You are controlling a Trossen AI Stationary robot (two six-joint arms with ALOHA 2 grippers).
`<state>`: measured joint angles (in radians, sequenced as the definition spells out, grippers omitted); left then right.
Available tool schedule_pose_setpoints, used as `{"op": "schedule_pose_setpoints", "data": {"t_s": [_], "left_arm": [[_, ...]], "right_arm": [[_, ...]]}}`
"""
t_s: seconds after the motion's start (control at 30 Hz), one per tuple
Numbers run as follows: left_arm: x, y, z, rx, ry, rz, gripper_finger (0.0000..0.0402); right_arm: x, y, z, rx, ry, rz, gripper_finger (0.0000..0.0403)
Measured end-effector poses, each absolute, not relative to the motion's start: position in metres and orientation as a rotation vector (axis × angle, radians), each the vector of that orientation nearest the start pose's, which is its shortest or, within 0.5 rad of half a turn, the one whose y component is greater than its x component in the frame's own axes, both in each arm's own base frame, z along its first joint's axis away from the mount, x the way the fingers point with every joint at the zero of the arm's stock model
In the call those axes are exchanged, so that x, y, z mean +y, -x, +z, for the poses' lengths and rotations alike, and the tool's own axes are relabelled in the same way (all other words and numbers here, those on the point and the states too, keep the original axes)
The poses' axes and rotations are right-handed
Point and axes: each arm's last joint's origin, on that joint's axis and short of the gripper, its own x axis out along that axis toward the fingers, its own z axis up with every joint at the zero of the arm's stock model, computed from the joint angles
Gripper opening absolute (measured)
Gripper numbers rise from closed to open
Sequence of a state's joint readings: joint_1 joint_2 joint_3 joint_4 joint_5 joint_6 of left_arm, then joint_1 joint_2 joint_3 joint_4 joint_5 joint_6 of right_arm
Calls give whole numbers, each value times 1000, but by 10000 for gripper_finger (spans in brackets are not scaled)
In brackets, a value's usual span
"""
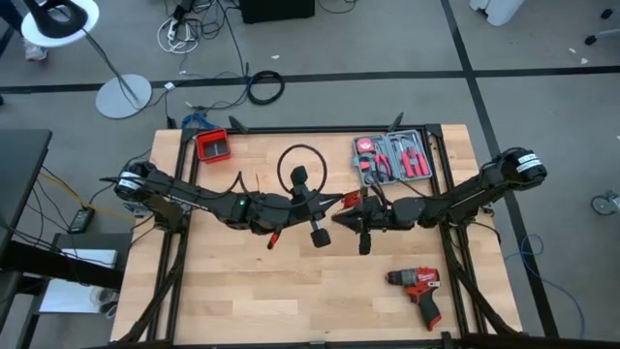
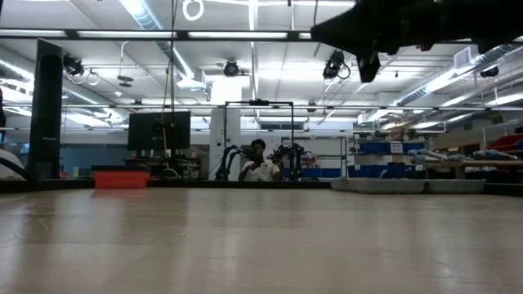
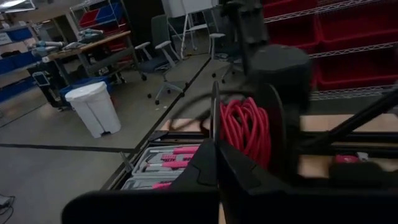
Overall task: Coil cords
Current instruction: Coil the red wire onto the black spool
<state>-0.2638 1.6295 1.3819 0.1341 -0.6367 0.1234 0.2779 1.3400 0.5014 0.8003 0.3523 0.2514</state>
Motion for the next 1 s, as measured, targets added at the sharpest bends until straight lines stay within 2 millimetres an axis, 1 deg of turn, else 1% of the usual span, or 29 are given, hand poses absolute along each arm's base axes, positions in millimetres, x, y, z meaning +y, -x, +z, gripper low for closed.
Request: {"op": "schedule_pose_setpoints", "data": {"t_s": [0.1,0.27,0.47,0.57,0.7,0.83,1.0], "left_arm": [[-91,-367,353,145,-192,377,0],[-99,-360,344,245,-277,458,0],[-98,-358,335,308,-233,464,0],[-96,-357,331,343,-217,468,0],[-90,-363,317,403,-211,484,0],[-86,-374,301,440,-193,468,0],[-85,-380,284,509,-187,459,0]], "right_arm": [[57,-240,219,28,-214,-141,1],[51,-212,232,48,-166,-228,1],[52,-196,247,11,-112,-270,1],[54,-194,249,-5,-104,-257,2],[58,-197,250,-23,-117,-182,6],[62,-207,248,10,-102,-169,8],[68,-220,237,75,-118,-151,8]]}}
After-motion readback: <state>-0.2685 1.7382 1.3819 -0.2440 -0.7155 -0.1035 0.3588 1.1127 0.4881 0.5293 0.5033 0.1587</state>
